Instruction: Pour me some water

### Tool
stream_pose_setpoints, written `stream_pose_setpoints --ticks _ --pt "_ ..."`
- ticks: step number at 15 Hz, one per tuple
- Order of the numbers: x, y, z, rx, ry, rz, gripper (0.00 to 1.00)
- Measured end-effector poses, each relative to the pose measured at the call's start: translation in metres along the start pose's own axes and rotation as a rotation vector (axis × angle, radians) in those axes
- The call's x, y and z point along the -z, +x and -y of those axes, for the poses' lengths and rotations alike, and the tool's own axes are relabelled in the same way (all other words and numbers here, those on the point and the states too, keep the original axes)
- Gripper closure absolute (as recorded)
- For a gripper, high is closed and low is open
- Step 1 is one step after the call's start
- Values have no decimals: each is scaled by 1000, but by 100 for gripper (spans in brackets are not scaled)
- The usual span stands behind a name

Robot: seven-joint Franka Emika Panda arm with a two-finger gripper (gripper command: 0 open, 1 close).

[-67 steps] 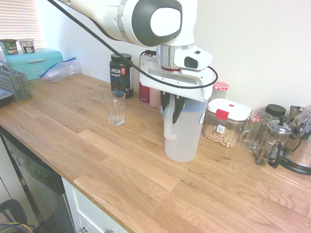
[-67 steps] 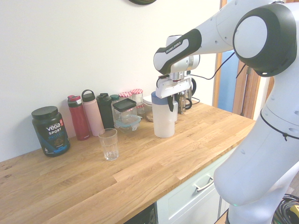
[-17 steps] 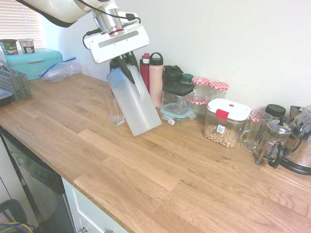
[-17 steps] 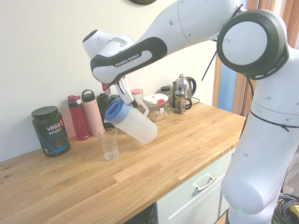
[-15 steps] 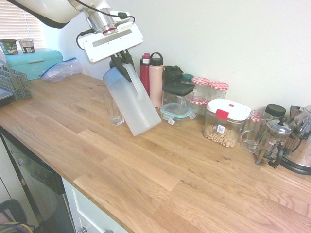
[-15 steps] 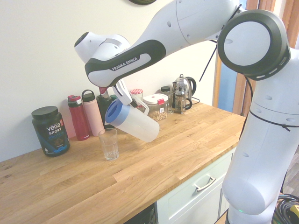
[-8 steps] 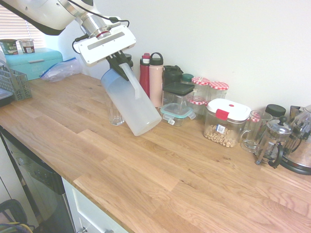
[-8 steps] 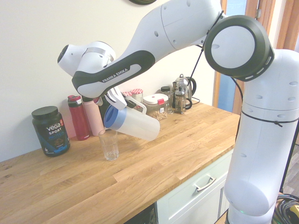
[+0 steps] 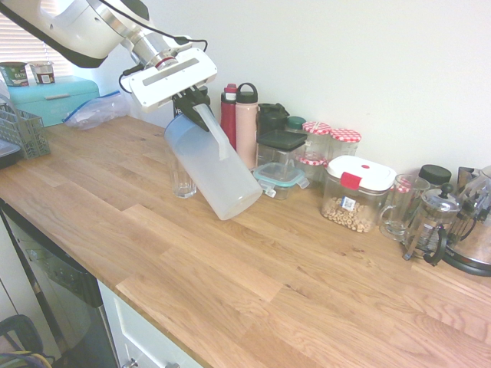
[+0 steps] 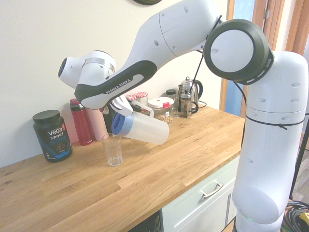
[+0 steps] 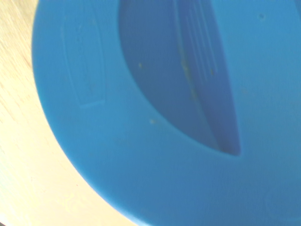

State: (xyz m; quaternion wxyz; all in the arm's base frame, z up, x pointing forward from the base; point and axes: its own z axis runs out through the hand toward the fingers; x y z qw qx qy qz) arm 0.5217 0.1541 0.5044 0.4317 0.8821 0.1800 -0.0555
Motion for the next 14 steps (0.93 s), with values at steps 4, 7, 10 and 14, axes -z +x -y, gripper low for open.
stream_pose_setpoints --ticks 4,7,10,14 --pt "6 -1 -21 -54 26 -16 100" --pt "16 -18 -75 -174 141 -70 100" --pt "14 -39 -118 -290 286 -111 100" --pt "-12 -64 -170 -444 459 -101 100"
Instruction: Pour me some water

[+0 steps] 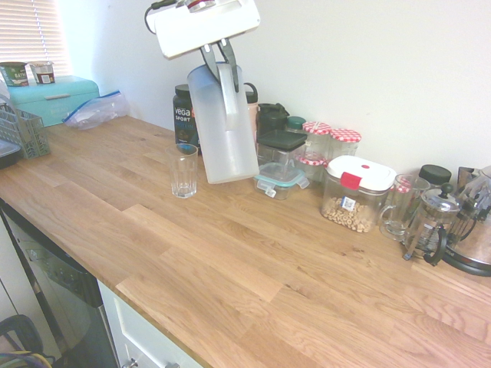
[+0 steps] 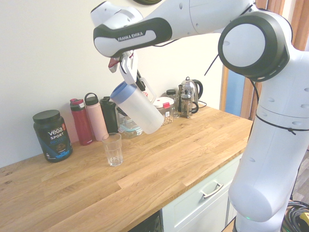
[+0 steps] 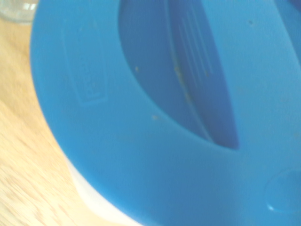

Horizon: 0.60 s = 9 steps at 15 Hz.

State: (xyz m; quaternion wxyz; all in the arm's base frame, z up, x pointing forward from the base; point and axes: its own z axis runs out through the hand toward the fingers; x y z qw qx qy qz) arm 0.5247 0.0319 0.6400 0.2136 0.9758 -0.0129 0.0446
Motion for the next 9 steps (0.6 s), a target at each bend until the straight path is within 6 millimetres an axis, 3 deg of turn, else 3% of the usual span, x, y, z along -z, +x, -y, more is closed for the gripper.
stream_pose_setpoints --ticks 2,3,5,9 --pt "-2 -9 -40 -102 69 11 100" --pt "-3 -14 -51 -158 101 17 100" --pt "-14 -17 -58 -269 153 28 100" --pt "-59 -26 -79 -495 205 55 100"
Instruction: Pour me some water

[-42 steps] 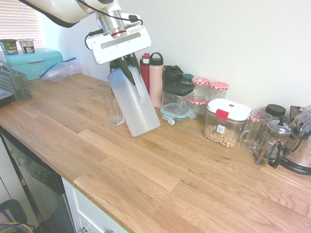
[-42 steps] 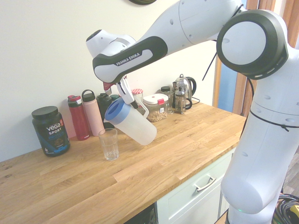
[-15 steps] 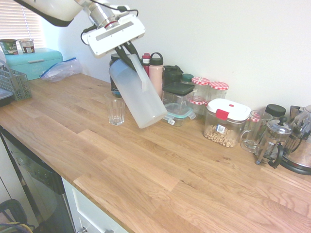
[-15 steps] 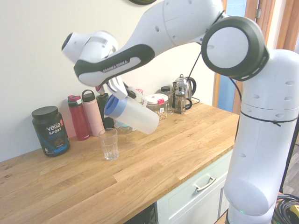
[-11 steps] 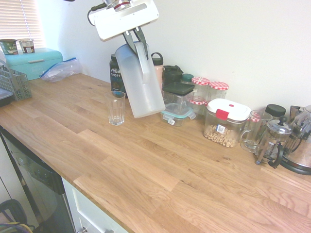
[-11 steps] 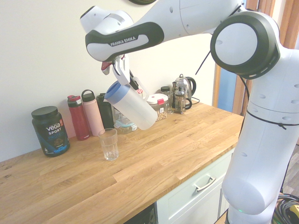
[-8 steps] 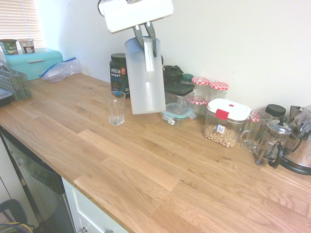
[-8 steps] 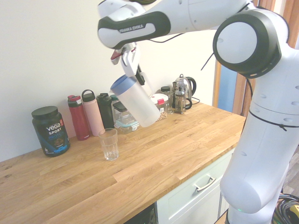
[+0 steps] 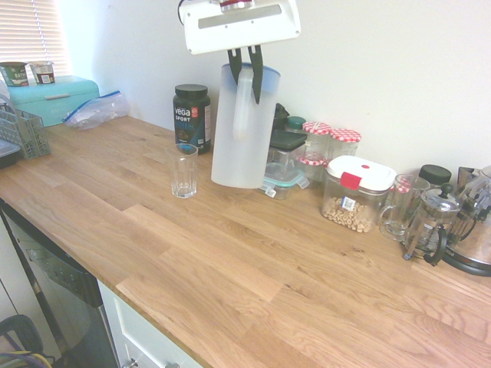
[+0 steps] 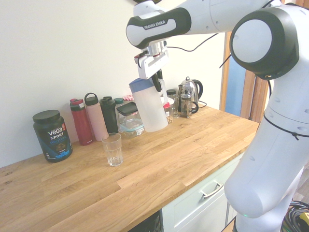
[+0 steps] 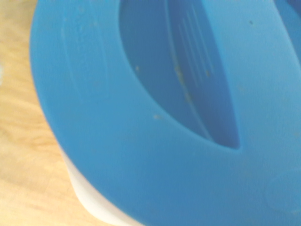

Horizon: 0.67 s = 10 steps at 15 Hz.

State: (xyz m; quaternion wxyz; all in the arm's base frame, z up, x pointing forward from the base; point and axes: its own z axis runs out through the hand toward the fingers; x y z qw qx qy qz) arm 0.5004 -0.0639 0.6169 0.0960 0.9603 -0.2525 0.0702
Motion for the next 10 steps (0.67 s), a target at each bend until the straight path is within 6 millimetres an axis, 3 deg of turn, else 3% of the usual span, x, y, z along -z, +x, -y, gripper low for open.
stream_pose_setpoints --ticks 5,10 --pt "-41 -20 -40 -281 27 -27 100" --pt "-72 -26 -71 -541 37 -117 100"
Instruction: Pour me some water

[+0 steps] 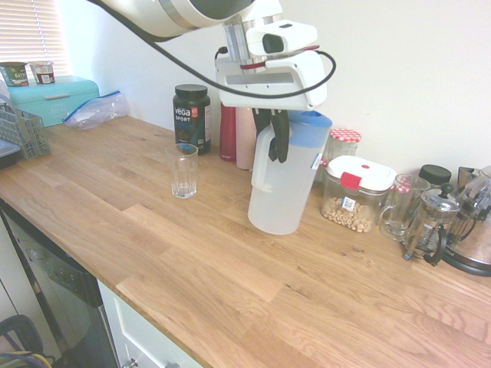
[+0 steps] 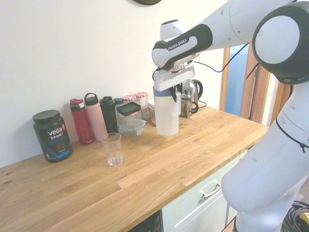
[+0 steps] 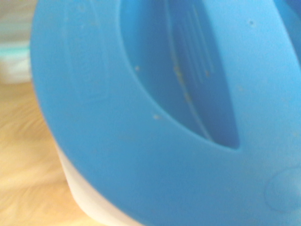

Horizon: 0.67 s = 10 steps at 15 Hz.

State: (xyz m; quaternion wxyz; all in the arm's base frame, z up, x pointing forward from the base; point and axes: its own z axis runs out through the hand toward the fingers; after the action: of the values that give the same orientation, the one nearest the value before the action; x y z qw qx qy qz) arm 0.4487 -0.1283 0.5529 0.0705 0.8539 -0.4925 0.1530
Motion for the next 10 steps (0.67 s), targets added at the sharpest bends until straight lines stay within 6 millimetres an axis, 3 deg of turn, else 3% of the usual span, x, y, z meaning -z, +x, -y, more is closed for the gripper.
stream_pose_setpoints --ticks 5,10 --pt "-15 -13 -7 -179 -46 -174 100" --pt "-31 -28 -4 -195 -61 -173 100"
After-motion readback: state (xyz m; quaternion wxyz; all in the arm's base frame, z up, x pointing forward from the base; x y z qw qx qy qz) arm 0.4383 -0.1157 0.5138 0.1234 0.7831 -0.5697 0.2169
